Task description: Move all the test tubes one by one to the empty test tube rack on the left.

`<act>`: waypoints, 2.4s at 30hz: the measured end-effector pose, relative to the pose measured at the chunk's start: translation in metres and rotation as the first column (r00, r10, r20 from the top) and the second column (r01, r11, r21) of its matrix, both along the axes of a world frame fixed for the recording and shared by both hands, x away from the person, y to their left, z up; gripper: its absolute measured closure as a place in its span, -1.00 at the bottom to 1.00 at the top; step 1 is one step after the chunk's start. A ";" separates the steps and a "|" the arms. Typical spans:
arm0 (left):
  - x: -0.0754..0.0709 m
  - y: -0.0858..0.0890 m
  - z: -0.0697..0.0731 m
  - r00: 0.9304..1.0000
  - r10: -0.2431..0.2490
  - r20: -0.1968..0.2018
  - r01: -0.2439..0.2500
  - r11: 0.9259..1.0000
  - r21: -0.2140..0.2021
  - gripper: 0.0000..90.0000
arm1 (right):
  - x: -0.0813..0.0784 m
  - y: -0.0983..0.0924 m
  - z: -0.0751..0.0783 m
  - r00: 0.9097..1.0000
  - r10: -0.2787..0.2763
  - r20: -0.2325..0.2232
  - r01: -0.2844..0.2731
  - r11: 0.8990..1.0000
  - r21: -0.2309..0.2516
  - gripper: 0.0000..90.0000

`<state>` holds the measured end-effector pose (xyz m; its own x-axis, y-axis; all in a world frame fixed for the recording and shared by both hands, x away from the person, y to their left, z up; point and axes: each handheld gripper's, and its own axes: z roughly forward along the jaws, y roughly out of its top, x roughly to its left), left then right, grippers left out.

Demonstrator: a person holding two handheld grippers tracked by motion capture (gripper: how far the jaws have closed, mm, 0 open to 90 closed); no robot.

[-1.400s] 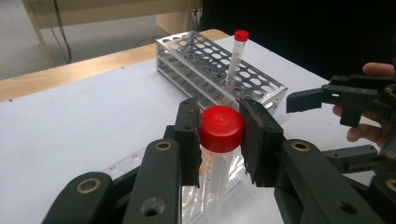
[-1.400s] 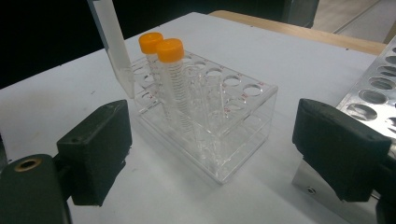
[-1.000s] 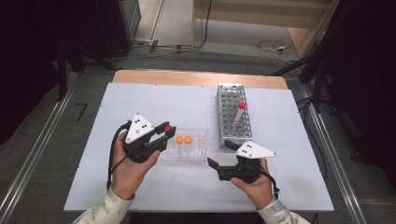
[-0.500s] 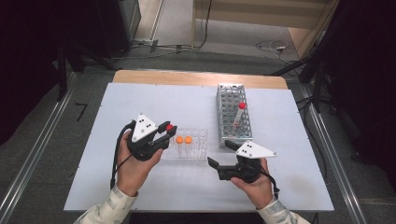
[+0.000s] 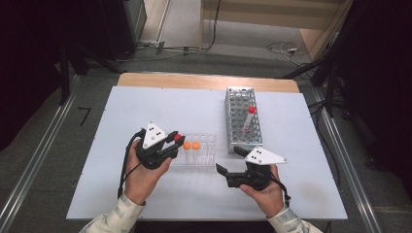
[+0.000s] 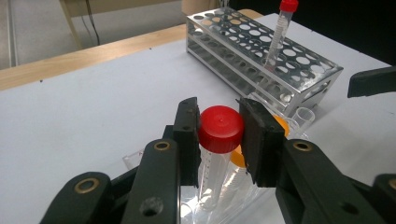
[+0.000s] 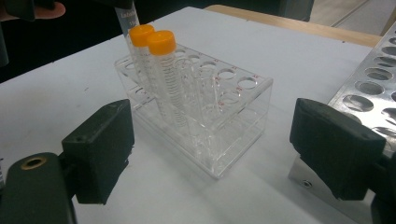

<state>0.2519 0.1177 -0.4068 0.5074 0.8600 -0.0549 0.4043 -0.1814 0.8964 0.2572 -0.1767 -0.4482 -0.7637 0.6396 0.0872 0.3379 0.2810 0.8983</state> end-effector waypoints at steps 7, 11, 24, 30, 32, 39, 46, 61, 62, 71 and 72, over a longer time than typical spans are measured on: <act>-0.001 0.001 0.001 1.000 0.008 -0.002 -0.008 1.000 -0.009 0.44 | 0.000 0.000 0.000 1.000 0.001 0.001 -0.001 1.000 -0.003 -0.73; -0.001 0.001 0.001 1.000 0.007 0.000 -0.007 1.000 -0.020 0.37 | 0.001 -0.001 0.000 1.000 -0.013 0.003 0.013 1.000 0.000 -0.73; 0.003 0.004 0.000 1.000 0.019 -0.014 -0.021 0.994 -0.109 -0.22 | 0.030 -0.027 0.007 0.976 -0.216 0.006 0.216 0.976 0.026 -0.71; 0.003 0.001 0.000 1.000 0.016 -0.012 -0.017 0.993 -0.120 -0.24 | 0.051 -0.034 0.012 0.948 -0.316 0.037 0.316 0.949 0.015 -0.69; 0.003 0.001 -0.001 1.000 0.015 -0.013 -0.016 0.992 -0.123 -0.26 | 0.057 -0.035 0.013 0.943 -0.330 0.043 0.330 0.944 0.017 -0.68; 0.004 0.001 -0.002 1.000 0.027 -0.009 -0.028 0.992 -0.124 -0.38 | 0.079 -0.037 0.007 0.919 -0.391 0.053 0.392 0.920 -0.018 -0.53; 0.004 0.000 -0.003 1.000 0.020 -0.012 -0.022 0.993 -0.118 -0.37 | 0.099 -0.034 0.004 0.909 -0.410 0.078 0.414 0.910 -0.037 -0.23; 0.003 0.001 -0.002 1.000 0.021 -0.012 -0.022 0.991 -0.131 -0.33 | 0.124 -0.030 -0.006 0.909 -0.412 0.058 0.416 0.906 -0.082 0.45; 0.004 0.001 -0.002 1.000 0.018 -0.012 -0.020 0.992 -0.128 -0.33 | 0.124 -0.030 -0.006 0.909 -0.415 0.051 0.418 0.905 -0.082 0.47; 0.004 0.000 -0.003 1.000 0.024 -0.004 -0.025 0.992 -0.126 -0.35 | 0.126 -0.035 -0.006 0.907 -0.418 0.039 0.420 0.905 -0.068 0.58; 0.004 0.000 -0.003 1.000 0.025 -0.002 -0.025 0.992 -0.126 -0.39 | 0.126 -0.036 -0.006 0.907 -0.419 0.041 0.421 0.905 -0.065 0.58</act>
<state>0.2556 0.1178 -0.4100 0.4858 0.8586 -0.1639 0.4081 -0.0570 0.9111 0.3827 -0.2123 -0.4538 -0.4242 0.9055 0.0143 0.4159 0.1808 0.8913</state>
